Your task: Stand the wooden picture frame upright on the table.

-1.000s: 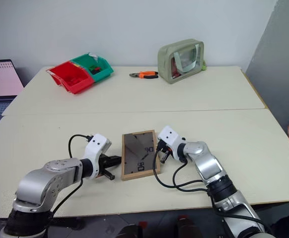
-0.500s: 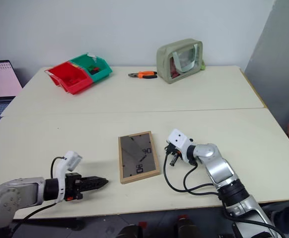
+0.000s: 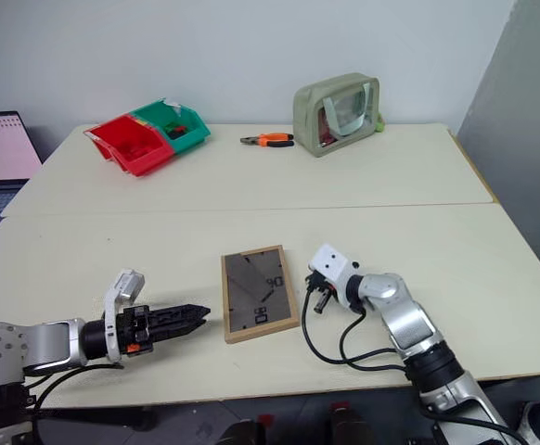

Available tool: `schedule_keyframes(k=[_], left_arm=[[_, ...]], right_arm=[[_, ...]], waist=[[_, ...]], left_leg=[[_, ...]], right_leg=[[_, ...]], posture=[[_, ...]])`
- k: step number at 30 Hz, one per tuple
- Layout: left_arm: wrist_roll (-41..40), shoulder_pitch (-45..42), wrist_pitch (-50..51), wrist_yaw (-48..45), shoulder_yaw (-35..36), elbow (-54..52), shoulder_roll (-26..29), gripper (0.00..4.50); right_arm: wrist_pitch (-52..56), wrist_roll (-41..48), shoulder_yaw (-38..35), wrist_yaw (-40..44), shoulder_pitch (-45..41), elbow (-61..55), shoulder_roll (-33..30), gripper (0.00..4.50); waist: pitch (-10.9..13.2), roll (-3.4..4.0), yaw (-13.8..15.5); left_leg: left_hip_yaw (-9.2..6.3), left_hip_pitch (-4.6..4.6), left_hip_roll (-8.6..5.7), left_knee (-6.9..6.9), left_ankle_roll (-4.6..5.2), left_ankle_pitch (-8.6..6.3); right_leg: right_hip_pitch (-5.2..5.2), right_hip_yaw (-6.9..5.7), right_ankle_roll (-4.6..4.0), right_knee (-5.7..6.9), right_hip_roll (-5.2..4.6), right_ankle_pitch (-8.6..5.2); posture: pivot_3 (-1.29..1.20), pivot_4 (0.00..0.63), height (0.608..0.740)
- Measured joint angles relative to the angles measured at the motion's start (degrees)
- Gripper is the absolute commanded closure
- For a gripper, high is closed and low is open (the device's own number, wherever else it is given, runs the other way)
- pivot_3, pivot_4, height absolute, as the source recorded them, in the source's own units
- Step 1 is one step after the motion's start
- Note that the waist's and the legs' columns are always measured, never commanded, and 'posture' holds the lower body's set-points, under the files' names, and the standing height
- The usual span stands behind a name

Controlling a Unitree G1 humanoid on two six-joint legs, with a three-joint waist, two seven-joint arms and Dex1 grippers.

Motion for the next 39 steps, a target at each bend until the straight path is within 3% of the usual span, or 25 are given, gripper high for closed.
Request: schedule_keyframes(k=[7, 22, 26, 33, 39], left_arm=[[-0.55, 0.05, -0.11, 2.57, -0.49, 0.09, -1.79, 0.05], [1.37, -2.86, -1.22, 8.05, -0.81, -1.36, -14.31, 0.05], [1.39, -2.26, -1.27, 9.31, -0.77, -2.67, -15.79, 0.66], [0.62, -0.71, -0.60, 9.80, -1.33, -2.78, -15.67, 2.26], [-0.21, -1.06, -0.98, 10.62, -0.46, -3.11, -18.22, 3.22]], right_arm=[[0.11, -0.21, 1.20, -0.82, 0.11, -0.11, 2.05, 4.50], [2.59, -1.12, 4.52, -2.69, -0.30, 0.20, 7.94, 4.50], [2.52, -1.13, 4.51, -2.76, 0.25, -0.52, 7.17, 4.50], [1.69, -0.95, 4.27, -2.57, 0.55, -0.94, 5.68, 4.50], [1.85, 0.09, -0.69, -1.84, 0.35, -1.04, -0.81, 4.50]], waist=[[-0.01, 0.01, 0.01], [-0.24, 0.16, 2.61], [-0.24, 0.16, 2.56], [-0.23, 0.16, 2.33], [-0.23, 0.15, 2.60]], left_leg=[[0.00, 0.02, -0.02, 0.00, 0.00, 0.00], [0.03, 0.02, -0.24, 0.06, 0.00, 0.01], [0.03, 0.01, -0.22, 0.05, 0.00, 0.00], [0.03, -0.02, -0.15, 0.04, -0.01, 0.00], [0.02, -0.10, -0.21, 0.07, 0.00, 0.01]], right_leg=[[0.01, 0.01, 0.00, 0.00, 0.00, 0.00], [0.17, -0.01, 0.15, -0.13, -0.13, 0.04], [0.17, 0.00, 0.17, -0.16, -0.15, 0.04], [0.11, -0.01, 0.18, -0.17, -0.14, 0.03], [0.12, -0.06, 0.19, -0.30, -0.14, 0.06]], posture=[[0.00, 0.150, 0.740], [0.00, 0.150, 0.740], [0.00, 0.150, 0.740], [0.00, 0.150, 0.740], [0.00, 0.150, 0.740]])
